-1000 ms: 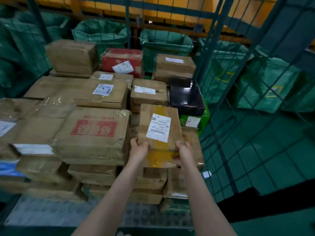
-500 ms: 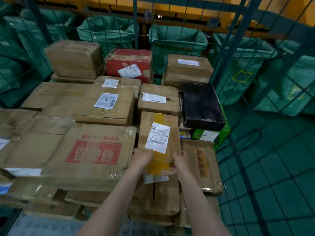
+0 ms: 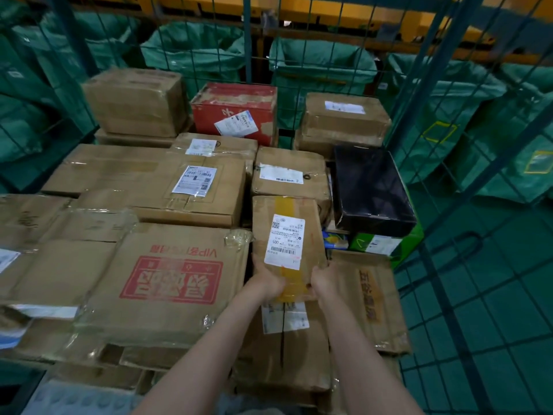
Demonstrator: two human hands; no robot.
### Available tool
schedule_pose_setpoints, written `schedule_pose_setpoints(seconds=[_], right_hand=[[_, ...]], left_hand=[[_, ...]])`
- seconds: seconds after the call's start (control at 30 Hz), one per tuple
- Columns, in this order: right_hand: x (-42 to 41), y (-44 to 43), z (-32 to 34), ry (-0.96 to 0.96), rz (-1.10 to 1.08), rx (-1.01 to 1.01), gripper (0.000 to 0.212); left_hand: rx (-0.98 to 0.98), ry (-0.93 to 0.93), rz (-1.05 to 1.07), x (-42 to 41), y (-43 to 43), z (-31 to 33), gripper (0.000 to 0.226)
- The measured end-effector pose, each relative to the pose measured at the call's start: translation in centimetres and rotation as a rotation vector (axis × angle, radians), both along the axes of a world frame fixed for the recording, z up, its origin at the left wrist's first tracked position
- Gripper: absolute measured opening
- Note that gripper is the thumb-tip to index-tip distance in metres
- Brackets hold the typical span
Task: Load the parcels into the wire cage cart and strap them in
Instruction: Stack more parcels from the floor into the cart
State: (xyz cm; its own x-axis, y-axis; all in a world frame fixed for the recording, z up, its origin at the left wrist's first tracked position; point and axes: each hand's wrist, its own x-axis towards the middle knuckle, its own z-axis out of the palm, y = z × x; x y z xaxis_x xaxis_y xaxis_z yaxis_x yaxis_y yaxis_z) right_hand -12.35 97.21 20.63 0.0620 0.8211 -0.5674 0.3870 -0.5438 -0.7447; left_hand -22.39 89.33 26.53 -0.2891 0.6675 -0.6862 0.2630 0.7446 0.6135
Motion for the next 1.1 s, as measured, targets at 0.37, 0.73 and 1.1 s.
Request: schedule_pose_setpoints(seconds=[0.37, 0.73, 1.1], right_hand=[[1.6, -2.1, 3.2, -0.179, 0.274, 0.011, 0.052], [5.6, -4.7, 5.9, -0.144, 0.264, 0.105, 0.051], [8.2, -9.9, 8.3, -0.076, 0.551, 0.153, 0.036]], left_hand=[[0.098, -0.029, 0.127, 1.2, -1.5, 0.1, 0.11], [0.192, 0.035, 0.32, 4.8, -4.9, 3.5, 0.07], [0.311, -0.033, 0.677, 9.3, -12.6, 4.5, 0.051]])
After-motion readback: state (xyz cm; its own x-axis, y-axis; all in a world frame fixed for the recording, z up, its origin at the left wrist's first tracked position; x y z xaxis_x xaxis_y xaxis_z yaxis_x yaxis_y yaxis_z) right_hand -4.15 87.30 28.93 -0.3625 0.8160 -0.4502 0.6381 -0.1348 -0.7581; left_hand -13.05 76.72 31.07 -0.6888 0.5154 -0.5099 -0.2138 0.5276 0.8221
